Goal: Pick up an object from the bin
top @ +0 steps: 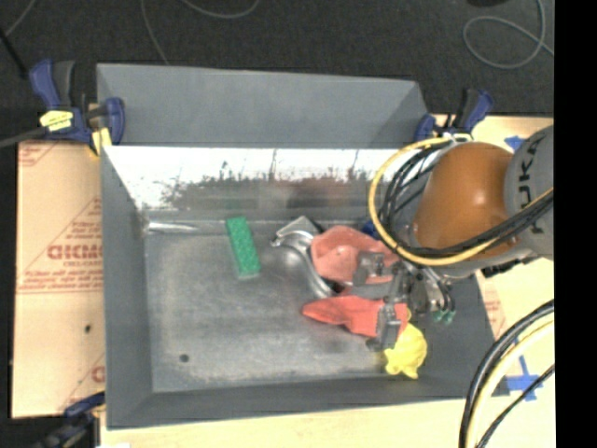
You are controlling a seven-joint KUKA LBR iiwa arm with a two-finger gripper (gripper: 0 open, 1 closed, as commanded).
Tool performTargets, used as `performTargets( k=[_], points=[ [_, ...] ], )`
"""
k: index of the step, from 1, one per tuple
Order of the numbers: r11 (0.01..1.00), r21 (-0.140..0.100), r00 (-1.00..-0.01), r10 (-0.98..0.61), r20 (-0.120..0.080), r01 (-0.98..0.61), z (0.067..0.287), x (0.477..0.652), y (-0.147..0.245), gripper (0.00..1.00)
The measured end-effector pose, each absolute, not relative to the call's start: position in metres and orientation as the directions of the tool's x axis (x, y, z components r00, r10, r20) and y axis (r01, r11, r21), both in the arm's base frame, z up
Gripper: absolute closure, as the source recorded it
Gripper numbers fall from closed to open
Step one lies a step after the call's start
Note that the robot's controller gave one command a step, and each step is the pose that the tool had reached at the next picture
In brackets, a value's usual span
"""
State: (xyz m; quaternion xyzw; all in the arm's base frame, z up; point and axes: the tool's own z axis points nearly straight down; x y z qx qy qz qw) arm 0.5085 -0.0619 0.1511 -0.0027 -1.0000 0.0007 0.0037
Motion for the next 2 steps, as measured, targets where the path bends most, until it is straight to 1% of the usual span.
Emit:
performTargets(
  k=[1,2],
  points=[
    [1.0,-0.002,-1.0,0.004,0.0,0.004,0.155,0.51,-0.062,0.0],
    [0.999,-0.004,-0.999,-0.049,-0.003,-0.049,0.142,0.503,-0.06,0.0]
  ],
)
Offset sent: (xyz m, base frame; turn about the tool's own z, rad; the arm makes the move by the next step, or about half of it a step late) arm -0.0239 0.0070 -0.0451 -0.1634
